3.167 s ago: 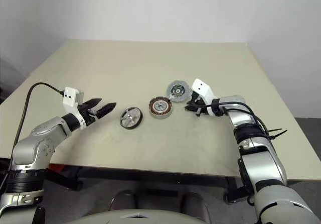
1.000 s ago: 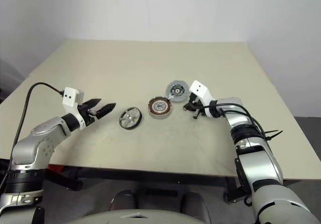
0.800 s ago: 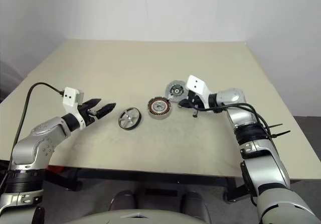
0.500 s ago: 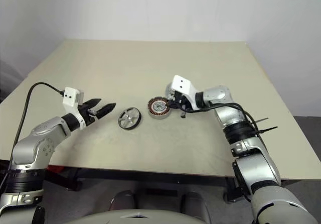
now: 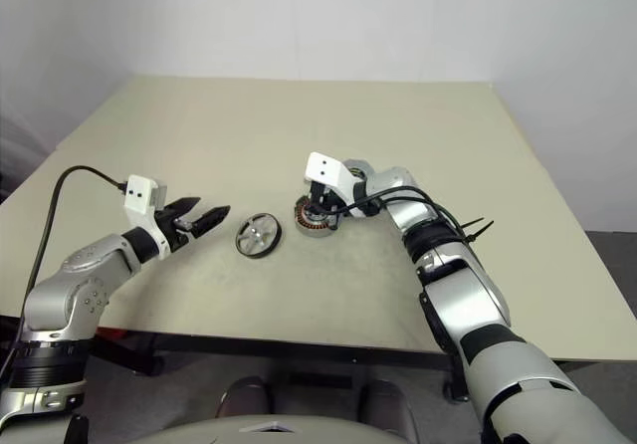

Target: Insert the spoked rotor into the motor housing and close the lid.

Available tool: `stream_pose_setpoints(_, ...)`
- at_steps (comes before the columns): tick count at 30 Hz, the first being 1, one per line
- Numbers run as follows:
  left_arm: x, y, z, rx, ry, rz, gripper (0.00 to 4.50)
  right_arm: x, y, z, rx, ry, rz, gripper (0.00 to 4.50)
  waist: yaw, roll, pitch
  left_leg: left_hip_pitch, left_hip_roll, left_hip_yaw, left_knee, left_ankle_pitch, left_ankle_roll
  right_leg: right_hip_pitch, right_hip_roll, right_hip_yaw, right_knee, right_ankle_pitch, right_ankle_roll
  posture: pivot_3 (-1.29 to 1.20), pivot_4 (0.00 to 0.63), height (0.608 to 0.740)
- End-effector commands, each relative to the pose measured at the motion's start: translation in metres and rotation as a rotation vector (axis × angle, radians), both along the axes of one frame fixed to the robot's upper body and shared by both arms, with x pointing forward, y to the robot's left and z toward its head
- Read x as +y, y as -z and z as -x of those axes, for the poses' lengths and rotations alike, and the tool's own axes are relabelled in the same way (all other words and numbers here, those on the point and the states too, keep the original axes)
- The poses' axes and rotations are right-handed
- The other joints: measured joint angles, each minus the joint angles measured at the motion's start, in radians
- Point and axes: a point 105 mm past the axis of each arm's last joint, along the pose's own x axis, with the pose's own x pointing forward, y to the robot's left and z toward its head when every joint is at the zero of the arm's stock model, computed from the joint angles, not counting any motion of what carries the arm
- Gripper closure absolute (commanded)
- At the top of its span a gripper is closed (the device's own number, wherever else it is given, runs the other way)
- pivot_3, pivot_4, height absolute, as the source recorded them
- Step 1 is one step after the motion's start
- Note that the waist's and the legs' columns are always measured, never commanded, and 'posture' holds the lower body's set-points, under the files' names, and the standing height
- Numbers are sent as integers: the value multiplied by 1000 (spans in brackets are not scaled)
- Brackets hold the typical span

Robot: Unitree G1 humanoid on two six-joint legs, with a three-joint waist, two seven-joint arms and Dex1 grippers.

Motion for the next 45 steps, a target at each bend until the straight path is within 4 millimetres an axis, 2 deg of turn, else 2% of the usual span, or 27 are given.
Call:
stream_pose_setpoints(1, 4, -15, 1, -53, -9, -4, 0, -2, -12, -8, -64, 1, 5, 4493, 0, 0, 0, 0, 0, 0, 0, 0, 0, 0, 0, 0, 0, 0, 0, 0, 0, 740)
stream_pose_setpoints(8, 4, -14, 1, -51, -10, -5, 0, -5, -15, -8, -73, -15, -5, 4493, 0, 0, 0, 1, 1, 0, 0, 0, 0, 0, 1, 0, 0, 0, 0, 0, 0, 740)
stream_pose_setpoints(12, 3, -15, -1, -53, -7, -6, 0, -5, -10, -6, -59, -11, -2, 4493, 0, 0, 0, 1, 1, 0, 0, 0, 0, 0, 1, 0, 0, 0, 0, 0, 0, 740)
stream_pose_setpoints(16, 4, -15, -2, -54, -6, -7, 0, -6, -8, -3, -66, -32, 1, 3549, 0, 0, 0, 1, 1, 0, 0, 0, 0, 0, 1, 0, 0, 0, 0, 0, 0, 740)
stream_pose_setpoints(19, 4, -15, -2, -53, -7, -9, 0, -5, -11, -4, -91, -37, -12, 2555, 0, 0, 0, 1, 1, 0, 0, 0, 0, 0, 1, 0, 1, 0, 0, 0, 0, 740)
stream_pose_setpoints(29, 4, -15, -1, -51, -10, -8, 0, -4, -26, -3, -116, -68, -43, 2555, 0, 0, 0, 1, 1, 0, 0, 0, 0, 0, 1, 0, 2, 0, 0, 0, 0, 740)
stream_pose_setpoints(40, 2, -14, -1, -49, -7, -4, 0, -11, -18, -11, -108, 8, -18, 2555, 0, 0, 0, 1, 1, 0, 0, 0, 0, 0, 1, 0, 2, 0, -1, 0, 0, 740)
stream_pose_setpoints(45, 3, -13, 0, -47, -11, -4, 0, -12, -30, -13, -129, 3, -42, 2555, 0, 0, 0, 1, 1, 0, 0, 0, 0, 0, 1, 0, 2, 0, -1, 0, 0, 740)
